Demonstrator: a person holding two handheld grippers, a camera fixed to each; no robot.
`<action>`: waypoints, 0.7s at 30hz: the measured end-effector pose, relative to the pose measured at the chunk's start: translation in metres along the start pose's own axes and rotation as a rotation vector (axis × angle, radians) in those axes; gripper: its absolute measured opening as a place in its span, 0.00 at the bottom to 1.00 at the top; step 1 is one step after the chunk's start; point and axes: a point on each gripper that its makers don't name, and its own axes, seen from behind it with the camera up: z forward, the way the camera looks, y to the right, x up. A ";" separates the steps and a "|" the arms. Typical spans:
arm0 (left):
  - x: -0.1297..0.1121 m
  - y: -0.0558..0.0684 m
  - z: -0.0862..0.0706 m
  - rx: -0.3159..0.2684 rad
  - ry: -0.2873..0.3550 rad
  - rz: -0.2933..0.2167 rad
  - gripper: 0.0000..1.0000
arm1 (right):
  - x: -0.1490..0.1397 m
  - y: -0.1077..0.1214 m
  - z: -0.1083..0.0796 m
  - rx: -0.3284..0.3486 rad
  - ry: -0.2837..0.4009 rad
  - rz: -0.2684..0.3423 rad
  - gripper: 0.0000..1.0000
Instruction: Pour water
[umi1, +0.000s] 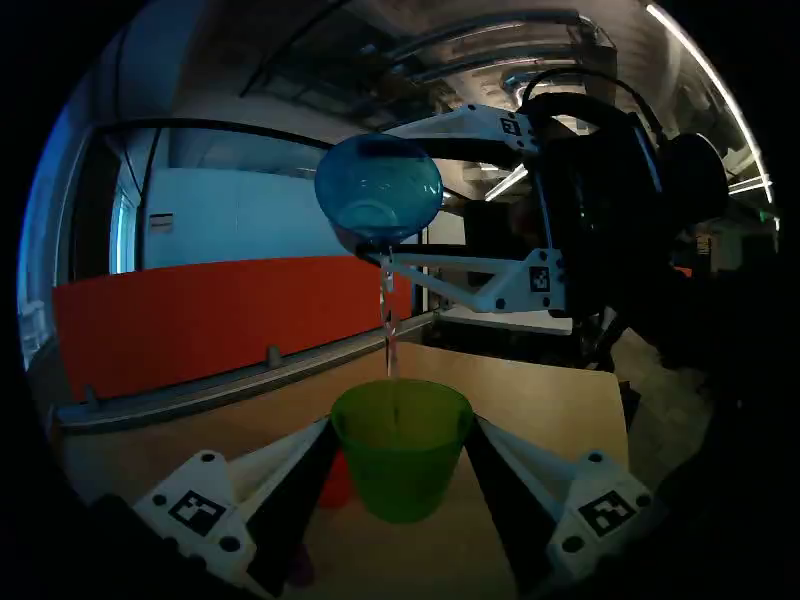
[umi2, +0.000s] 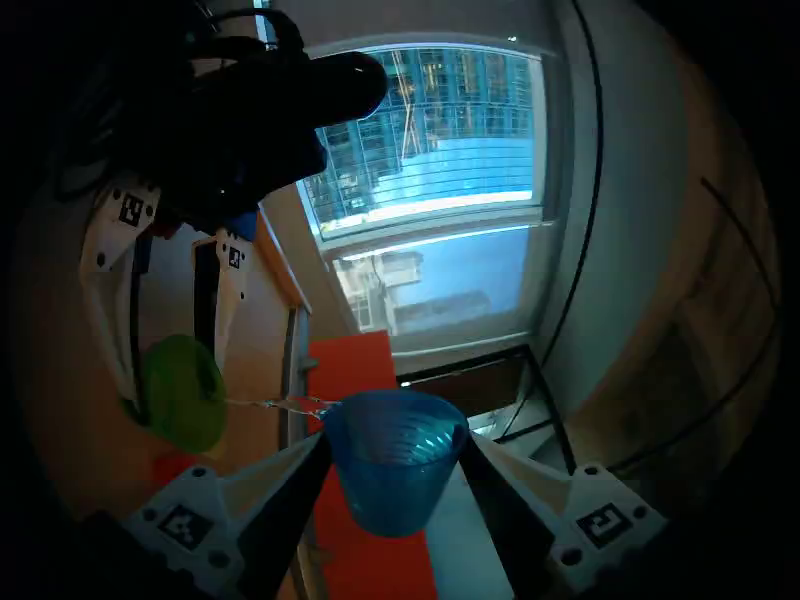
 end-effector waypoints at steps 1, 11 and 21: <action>0.000 0.000 0.000 -0.001 0.000 0.000 0.86 | 0.000 0.000 0.000 -0.001 -0.001 -0.007 0.90; 0.000 0.001 0.000 -0.004 -0.001 0.002 0.86 | 0.001 0.001 0.001 -0.005 -0.001 -0.053 0.90; 0.000 0.000 0.000 -0.002 0.000 0.003 0.86 | 0.003 0.005 0.001 -0.011 0.001 -0.089 0.90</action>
